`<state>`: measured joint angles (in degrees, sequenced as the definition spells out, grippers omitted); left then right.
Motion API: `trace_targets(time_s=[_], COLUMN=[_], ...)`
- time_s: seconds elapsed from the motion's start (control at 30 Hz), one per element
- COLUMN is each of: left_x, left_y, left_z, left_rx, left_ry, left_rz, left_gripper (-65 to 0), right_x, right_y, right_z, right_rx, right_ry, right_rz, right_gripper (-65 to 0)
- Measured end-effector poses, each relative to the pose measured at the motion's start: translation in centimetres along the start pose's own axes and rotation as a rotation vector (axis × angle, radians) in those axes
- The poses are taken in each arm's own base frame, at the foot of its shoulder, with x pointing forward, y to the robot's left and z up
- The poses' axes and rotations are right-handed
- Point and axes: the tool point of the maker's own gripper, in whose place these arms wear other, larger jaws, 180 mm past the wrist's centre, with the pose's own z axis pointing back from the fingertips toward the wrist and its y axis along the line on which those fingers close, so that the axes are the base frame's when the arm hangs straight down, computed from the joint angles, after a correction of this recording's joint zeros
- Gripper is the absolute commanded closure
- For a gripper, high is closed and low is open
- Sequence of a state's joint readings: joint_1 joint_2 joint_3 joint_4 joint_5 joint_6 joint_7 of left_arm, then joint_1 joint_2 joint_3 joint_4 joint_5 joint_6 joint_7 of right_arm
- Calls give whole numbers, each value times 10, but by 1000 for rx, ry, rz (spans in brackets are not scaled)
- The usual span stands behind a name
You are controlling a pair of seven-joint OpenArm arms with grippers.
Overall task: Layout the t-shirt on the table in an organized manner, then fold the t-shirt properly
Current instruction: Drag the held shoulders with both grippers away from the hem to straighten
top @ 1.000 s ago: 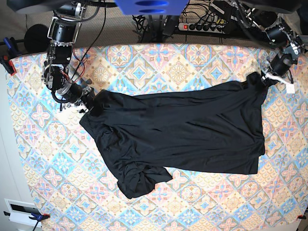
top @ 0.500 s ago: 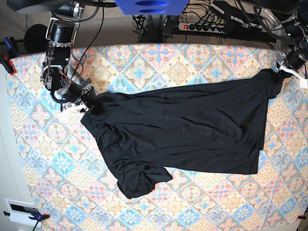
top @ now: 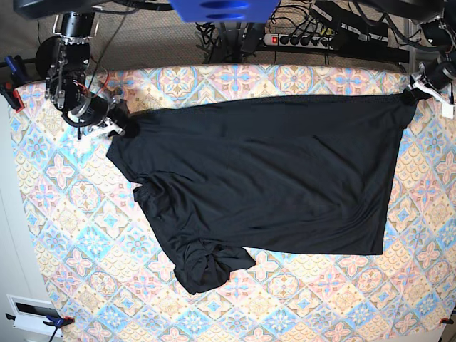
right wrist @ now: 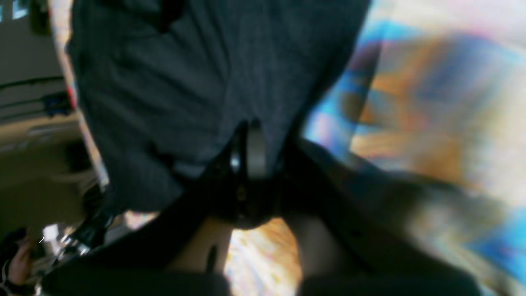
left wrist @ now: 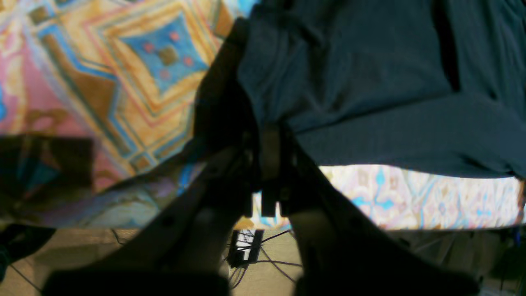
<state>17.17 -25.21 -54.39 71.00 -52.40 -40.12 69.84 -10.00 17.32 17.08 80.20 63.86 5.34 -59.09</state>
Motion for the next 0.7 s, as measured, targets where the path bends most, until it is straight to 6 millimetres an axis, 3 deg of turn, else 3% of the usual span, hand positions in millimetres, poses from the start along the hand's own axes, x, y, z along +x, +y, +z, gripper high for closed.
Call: trace_targets(time_s=[0.17,0.7], left_x=[-16,-27], left_y=[7,17], left_z=[5,10], left_rx=[18,67], left_ry=[36,79], left_rz=[10,-4], left_gripper=[0,0], right_x=[-4,-32], right_y=[-4,-18], right_z=[2,12], right_rx=[-10,0], right_ry=[-10,6], right_rz=[-3,-40], right_gripper=[0,0])
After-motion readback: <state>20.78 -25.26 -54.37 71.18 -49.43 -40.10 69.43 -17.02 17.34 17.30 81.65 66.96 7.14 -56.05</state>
